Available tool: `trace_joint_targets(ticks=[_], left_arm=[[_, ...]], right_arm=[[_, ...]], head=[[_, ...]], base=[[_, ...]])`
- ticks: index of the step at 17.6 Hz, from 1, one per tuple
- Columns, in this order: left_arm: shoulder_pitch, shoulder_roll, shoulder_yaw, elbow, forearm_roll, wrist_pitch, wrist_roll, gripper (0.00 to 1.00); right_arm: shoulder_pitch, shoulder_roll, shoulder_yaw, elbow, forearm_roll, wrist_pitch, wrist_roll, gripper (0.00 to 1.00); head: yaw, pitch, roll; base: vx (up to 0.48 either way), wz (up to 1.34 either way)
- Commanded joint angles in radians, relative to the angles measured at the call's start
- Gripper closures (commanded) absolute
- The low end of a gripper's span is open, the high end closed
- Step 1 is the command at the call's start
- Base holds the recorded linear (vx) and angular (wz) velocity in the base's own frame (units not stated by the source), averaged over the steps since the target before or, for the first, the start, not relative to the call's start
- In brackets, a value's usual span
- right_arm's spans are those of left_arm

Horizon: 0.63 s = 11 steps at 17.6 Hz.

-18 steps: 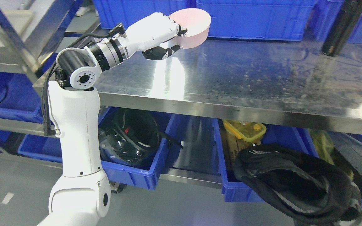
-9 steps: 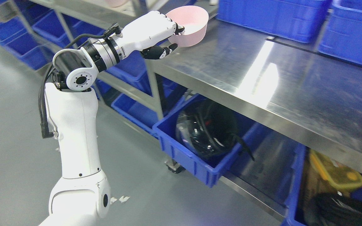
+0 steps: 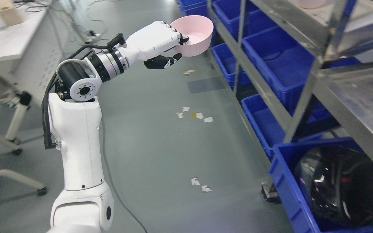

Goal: Stack pink IKEA bowl on shelf middle layer
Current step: 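Carry the lifted pink bowl in the left hand while driving to the other shelf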

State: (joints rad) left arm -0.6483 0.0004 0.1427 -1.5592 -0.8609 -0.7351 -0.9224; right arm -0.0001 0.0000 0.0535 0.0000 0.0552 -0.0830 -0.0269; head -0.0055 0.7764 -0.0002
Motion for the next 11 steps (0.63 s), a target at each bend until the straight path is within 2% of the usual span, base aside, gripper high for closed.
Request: trace_joint_targets(ticks=[1, 7, 11], left_arm=[[0.027, 0.017, 0.006, -0.004, 0.0, -0.001, 0.007, 0.99], [0.029, 0.017, 0.005, -0.004, 0.0, -0.001, 0.007, 0.99], [0.027, 0.017, 0.006, -0.004, 0.022, -0.003, 0.007, 0.99]], right_arm=[[0.023, -0.017, 0.0, -0.017, 0.0, 0.0, 0.001, 0.0], [0.023, -0.017, -0.001, -0.017, 0.0, 0.0, 0.001, 0.0], [0.023, -0.017, 0.0, -0.017, 0.0, 0.0, 0.001, 0.0]], head=[[0.0, 0.0, 0.0], [0.0, 0.0, 0.0], [0.0, 0.0, 0.0]], base=[[0.062, 1.18], [0.094, 0.89], [0.224, 0.31]])
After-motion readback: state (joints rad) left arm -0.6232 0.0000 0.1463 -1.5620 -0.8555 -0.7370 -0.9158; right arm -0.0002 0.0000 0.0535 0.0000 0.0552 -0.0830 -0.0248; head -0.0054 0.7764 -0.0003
